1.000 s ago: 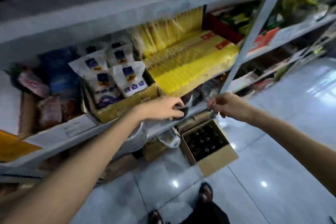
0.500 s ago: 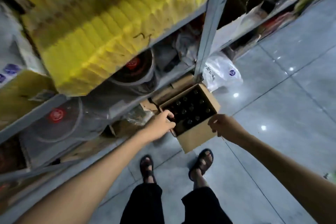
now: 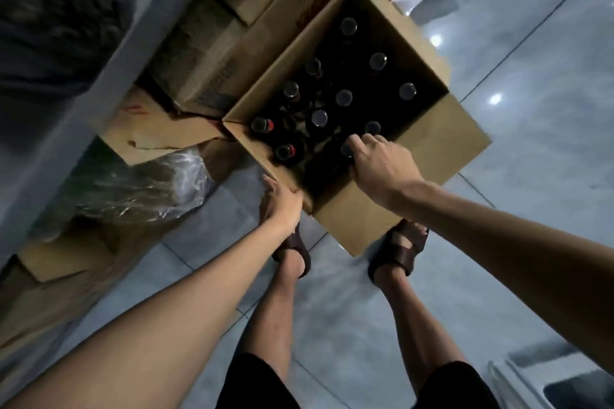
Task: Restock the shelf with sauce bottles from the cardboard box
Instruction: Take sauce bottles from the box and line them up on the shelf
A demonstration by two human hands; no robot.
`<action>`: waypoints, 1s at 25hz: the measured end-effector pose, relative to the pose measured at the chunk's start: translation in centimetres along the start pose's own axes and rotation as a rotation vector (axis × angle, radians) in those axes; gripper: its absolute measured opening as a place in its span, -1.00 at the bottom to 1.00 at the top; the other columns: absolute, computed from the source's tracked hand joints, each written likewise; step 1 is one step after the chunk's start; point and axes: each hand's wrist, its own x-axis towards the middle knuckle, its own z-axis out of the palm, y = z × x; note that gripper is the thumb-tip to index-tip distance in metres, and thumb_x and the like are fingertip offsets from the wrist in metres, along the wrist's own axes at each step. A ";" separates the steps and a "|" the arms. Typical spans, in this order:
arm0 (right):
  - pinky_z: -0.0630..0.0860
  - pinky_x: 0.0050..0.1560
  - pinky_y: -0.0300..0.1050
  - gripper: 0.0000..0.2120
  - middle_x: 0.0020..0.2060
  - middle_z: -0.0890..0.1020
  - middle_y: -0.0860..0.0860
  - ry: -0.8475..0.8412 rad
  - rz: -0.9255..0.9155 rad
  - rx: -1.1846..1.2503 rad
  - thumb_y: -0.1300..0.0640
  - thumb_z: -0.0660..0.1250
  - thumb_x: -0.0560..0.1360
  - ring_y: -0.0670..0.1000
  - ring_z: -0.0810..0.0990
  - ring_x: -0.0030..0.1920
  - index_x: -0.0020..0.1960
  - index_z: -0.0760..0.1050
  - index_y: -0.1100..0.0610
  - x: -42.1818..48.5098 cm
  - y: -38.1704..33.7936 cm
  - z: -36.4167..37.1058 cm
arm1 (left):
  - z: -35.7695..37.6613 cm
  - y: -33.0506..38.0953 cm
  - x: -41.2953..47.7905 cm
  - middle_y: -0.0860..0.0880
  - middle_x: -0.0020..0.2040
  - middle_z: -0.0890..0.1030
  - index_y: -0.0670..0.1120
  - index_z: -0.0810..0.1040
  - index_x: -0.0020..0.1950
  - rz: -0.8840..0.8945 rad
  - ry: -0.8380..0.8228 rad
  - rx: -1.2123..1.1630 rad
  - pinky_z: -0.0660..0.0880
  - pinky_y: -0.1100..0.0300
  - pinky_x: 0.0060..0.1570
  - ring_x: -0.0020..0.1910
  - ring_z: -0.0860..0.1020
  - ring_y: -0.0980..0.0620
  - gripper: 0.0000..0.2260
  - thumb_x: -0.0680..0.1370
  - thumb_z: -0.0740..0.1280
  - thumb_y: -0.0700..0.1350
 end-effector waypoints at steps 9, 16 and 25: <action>0.31 -0.24 -0.14 -0.78 -0.04 0.67 0.00 -0.120 0.046 -0.437 0.22 0.15 0.58 0.04 0.65 -0.03 0.09 0.54 0.05 6.8 -1.8 4.2 | 0.7 -2.5 4.9 -0.27 0.24 0.56 -0.26 0.34 0.28 0.001 -0.141 0.012 0.41 0.14 -0.01 0.18 0.55 -0.21 -0.66 0.61 0.28 -0.11; 0.29 -0.28 -0.09 -0.86 -0.17 0.69 0.08 -0.090 0.020 -0.149 0.19 0.18 0.55 0.16 0.66 -0.15 -0.18 0.41 0.07 3.8 -2.1 0.3 | -1.8 -1.9 3.1 -0.25 0.31 0.51 -0.19 0.20 0.44 0.135 0.050 0.051 0.43 0.04 0.08 0.25 0.51 -0.24 -0.48 0.55 0.34 -0.14; 0.34 -0.31 -0.08 -0.70 -0.34 0.50 0.06 0.089 -0.029 0.161 -0.14 0.29 0.46 0.20 0.56 -0.27 -0.15 0.53 0.11 -8.7 -3.7 -23.5 | -11.8 2.4 -10.8 -0.01 0.53 0.29 -0.01 0.11 0.57 0.661 -0.094 0.017 0.25 0.26 0.30 0.48 0.28 0.03 -0.13 0.38 0.46 0.15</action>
